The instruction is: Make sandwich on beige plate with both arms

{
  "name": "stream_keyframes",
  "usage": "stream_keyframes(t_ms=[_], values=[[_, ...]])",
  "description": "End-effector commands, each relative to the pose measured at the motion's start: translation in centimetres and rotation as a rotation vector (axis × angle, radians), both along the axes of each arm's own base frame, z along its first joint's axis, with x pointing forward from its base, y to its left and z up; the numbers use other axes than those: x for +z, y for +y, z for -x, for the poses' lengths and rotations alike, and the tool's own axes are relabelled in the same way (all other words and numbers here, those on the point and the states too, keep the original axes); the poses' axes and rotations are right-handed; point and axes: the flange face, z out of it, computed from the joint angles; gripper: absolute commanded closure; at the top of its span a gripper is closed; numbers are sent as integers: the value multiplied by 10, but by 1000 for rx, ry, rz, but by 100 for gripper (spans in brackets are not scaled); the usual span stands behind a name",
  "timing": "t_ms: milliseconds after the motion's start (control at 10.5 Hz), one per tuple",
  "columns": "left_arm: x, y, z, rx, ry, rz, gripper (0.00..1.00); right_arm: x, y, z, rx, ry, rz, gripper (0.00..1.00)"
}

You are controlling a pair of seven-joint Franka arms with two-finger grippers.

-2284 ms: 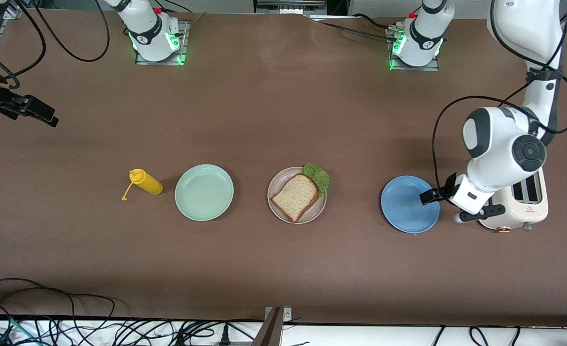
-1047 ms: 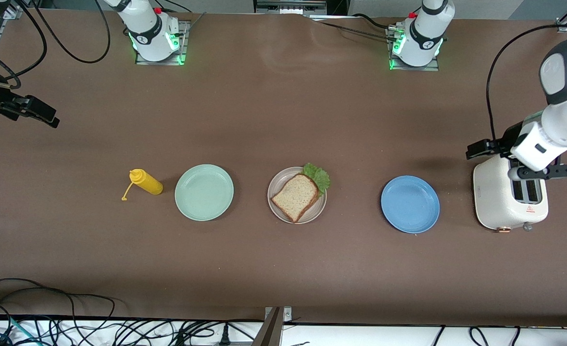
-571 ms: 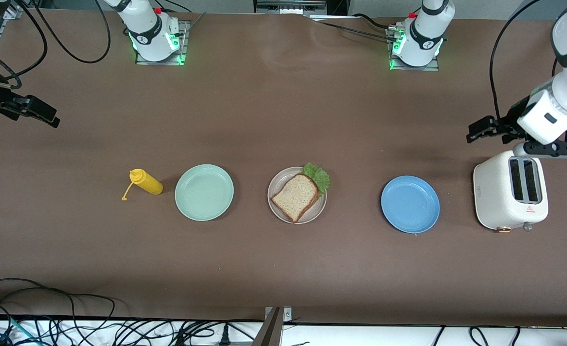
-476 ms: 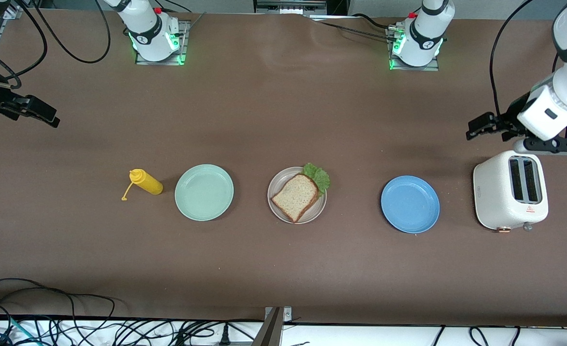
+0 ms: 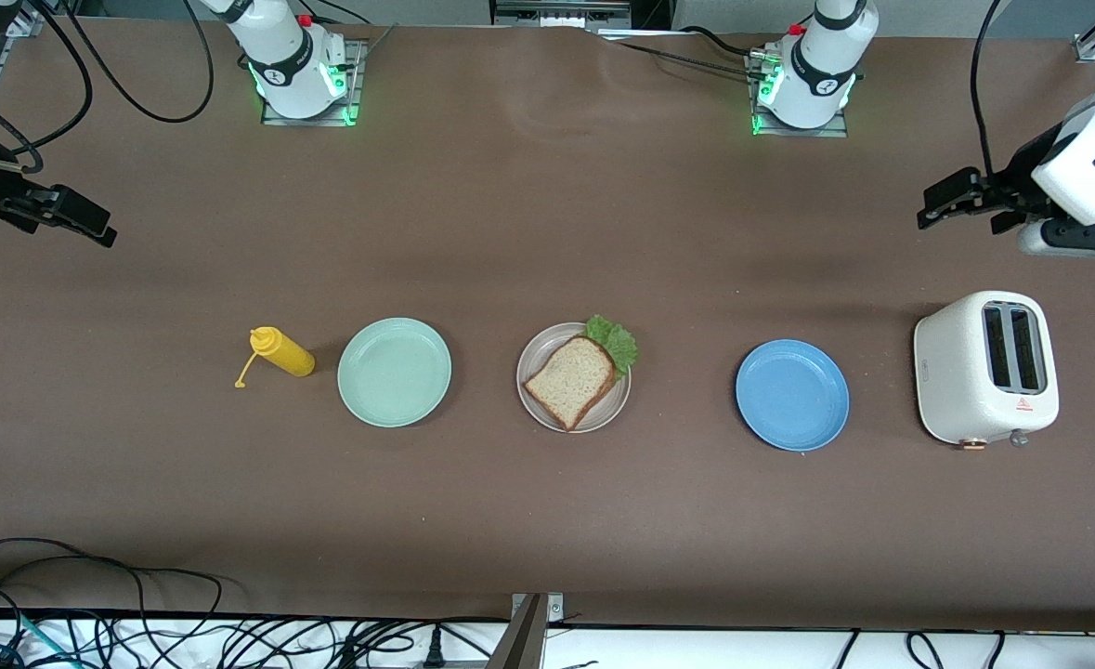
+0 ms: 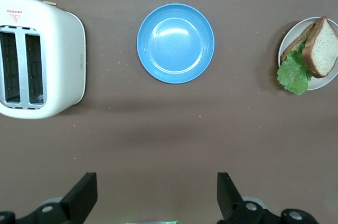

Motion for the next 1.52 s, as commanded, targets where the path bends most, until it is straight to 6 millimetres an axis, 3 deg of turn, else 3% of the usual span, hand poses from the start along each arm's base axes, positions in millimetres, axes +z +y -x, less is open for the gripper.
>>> stream_keyframes(t_ms=[0, 952, 1427], values=[[23, 5, 5, -12, 9, -29, 0, 10, -6, -1, -22, -15, -18, 0], [75, 26, 13, -37, -35, -116, 0, 9, 1, 0, -2, -2, -40, 0], [62, 22, 17, -120, 16, -102, 0, 11, 0, 1, -1, -5, -42, 0]])
